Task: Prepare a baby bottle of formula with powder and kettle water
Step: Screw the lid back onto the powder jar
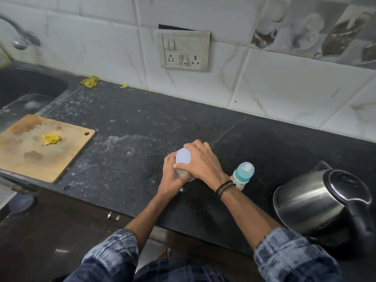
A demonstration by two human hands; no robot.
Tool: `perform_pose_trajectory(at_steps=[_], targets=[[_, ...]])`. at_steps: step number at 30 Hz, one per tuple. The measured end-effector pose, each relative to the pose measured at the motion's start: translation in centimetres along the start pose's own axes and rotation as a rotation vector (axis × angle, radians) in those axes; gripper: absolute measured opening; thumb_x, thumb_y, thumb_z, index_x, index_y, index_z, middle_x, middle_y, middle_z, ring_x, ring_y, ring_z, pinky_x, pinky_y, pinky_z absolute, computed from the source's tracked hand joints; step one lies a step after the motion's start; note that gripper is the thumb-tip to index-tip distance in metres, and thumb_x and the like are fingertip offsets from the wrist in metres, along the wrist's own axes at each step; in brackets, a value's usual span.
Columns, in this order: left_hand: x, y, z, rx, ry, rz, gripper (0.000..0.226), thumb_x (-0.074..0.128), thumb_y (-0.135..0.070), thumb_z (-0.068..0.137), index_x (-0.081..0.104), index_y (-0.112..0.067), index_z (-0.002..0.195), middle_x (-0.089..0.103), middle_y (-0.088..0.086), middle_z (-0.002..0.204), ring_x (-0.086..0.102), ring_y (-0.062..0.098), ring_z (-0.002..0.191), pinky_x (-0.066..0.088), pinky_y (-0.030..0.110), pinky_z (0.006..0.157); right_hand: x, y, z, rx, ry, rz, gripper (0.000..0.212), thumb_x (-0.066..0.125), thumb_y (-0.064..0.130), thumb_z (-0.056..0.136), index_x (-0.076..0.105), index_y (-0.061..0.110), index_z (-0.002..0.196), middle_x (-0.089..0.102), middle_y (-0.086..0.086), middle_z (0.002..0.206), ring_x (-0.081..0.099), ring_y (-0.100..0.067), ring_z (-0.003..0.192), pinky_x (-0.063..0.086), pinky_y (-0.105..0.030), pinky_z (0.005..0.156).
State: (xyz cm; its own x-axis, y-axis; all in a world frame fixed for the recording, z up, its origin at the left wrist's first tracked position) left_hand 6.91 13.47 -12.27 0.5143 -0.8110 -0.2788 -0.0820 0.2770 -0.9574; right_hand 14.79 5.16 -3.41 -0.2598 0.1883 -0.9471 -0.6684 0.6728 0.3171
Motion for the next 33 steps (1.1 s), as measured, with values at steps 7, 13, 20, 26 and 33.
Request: perform_pose_trajectory(at_steps=[7,13,20,26,33], targets=[[-0.2,0.0,0.1,0.02,-0.02,-0.002,0.077,0.082,-0.05,0.064,0.034,-0.065,0.123,0.034,-0.03,0.133,0.037,0.008,0.134,0.04,0.038,0.111,-0.7,-0.5,-0.1,0.074,0.068,-0.04,0.088,0.065,0.078,0.079,0.053,0.014,0.139,0.053,-0.009,0.131,0.052,-0.03,0.12,0.047,-0.041,0.093],[-0.1,0.1,0.0,0.003,-0.01,-0.015,0.077,0.079,-0.055,0.064,0.036,-0.056,0.128,0.039,-0.014,0.137,0.038,0.006,0.134,0.04,0.038,0.111,-1.4,-0.8,-0.3,0.127,0.118,-0.098,0.082,0.068,0.072,0.082,0.057,0.008,0.133,0.061,-0.013,0.125,0.061,-0.031,0.111,0.042,-0.034,0.079],[-0.1,0.1,-0.1,-0.016,0.003,-0.022,0.077,0.079,-0.054,0.063,0.035,-0.056,0.126,0.038,-0.013,0.136,0.041,0.01,0.131,0.042,0.04,0.11,-2.2,0.1,-0.6,-0.033,0.149,-0.054,0.083,0.078,0.04,0.087,0.035,0.029,0.157,0.043,-0.001,0.153,0.048,-0.027,0.134,0.048,-0.043,0.101],[-0.2,0.0,0.0,-0.007,0.007,-0.015,0.076,0.082,-0.048,0.067,0.035,-0.057,0.126,0.038,-0.018,0.135,0.04,0.008,0.132,0.043,0.039,0.109,-1.9,0.0,-0.4,0.05,0.104,-0.108,0.074,0.07,0.058,0.088,0.044,0.024,0.148,0.049,-0.006,0.137,0.053,-0.028,0.123,0.049,-0.039,0.09],[-0.1,0.2,-0.1,-0.028,0.02,-0.026,0.079,0.082,-0.042,0.067,0.032,-0.061,0.125,0.037,-0.016,0.136,0.041,0.007,0.13,0.044,0.036,0.108,-1.5,0.6,-0.5,-0.008,0.148,-0.143,0.073,0.073,0.053,0.087,0.044,0.025,0.148,0.048,-0.007,0.139,0.052,-0.027,0.123,0.05,-0.041,0.092]])
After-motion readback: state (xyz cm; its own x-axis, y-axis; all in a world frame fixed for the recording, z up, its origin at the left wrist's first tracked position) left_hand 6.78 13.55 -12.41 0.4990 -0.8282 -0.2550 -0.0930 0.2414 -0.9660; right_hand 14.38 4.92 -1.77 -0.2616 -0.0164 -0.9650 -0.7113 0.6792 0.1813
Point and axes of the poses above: each hand's wrist, its own z-axis towards the middle knuckle, its own x-axis out of the palm, y = z × x, the point moved 5 cm from there along z, towards the middle knuckle
